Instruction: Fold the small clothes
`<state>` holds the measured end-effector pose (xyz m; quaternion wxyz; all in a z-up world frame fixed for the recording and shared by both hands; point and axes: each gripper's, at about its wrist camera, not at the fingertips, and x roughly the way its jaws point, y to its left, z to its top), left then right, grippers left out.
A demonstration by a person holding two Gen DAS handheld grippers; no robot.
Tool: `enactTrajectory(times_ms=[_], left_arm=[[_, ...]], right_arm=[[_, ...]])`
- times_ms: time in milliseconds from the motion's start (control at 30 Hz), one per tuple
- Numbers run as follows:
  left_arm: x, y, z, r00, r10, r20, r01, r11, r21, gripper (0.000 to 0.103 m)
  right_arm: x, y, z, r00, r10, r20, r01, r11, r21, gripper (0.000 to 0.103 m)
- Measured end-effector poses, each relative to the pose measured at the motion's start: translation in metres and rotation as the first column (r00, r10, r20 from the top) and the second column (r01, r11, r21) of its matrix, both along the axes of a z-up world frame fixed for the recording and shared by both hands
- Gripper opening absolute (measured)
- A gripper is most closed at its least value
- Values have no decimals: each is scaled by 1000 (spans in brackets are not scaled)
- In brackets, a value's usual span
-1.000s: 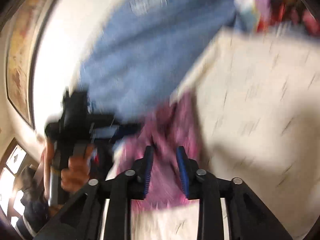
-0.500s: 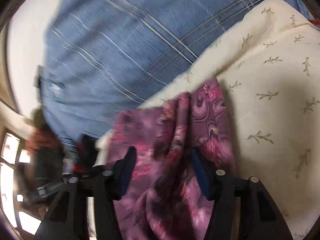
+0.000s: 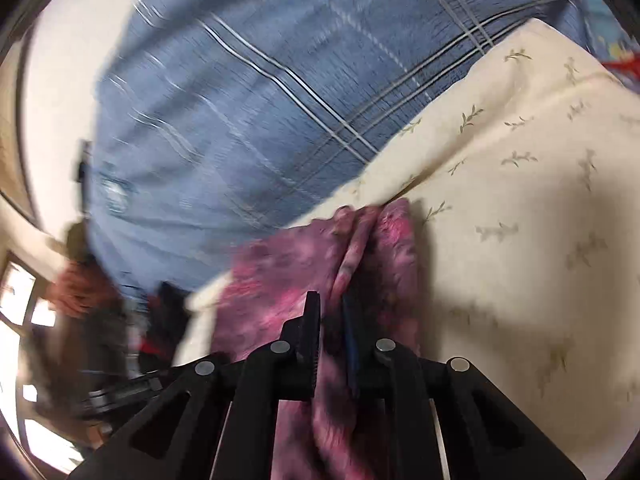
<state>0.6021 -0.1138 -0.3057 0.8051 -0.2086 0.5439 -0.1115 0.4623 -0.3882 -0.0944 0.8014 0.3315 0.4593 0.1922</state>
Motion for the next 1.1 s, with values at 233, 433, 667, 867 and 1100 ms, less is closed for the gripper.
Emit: enactTrajectory(times_ms=[233, 433, 667, 867, 1100], left_arm=[[-41, 8, -19, 999, 34, -41, -39, 993, -111, 52], [-79, 18, 10, 998, 63, -13, -64, 987, -144, 55], [-91, 4, -25, 997, 20, -75, -22, 1000, -23, 55], [-93, 1, -14, 998, -25, -50, 25, 1000, -3, 53], [-38, 17, 17, 1000, 1, 15, -1, 1000, -14, 59]], right_arm=[[-44, 1, -23, 991, 110, -71, -95, 978, 184, 48], [-77, 17, 40, 981, 155, 119, -154, 988, -18, 11], [-98, 11, 3, 997, 79, -8, -79, 993, -89, 24], [-109, -2, 14, 999, 39, 6, -38, 992, -119, 40], [-42, -10, 33, 999, 5, 44, -2, 997, -76, 54]])
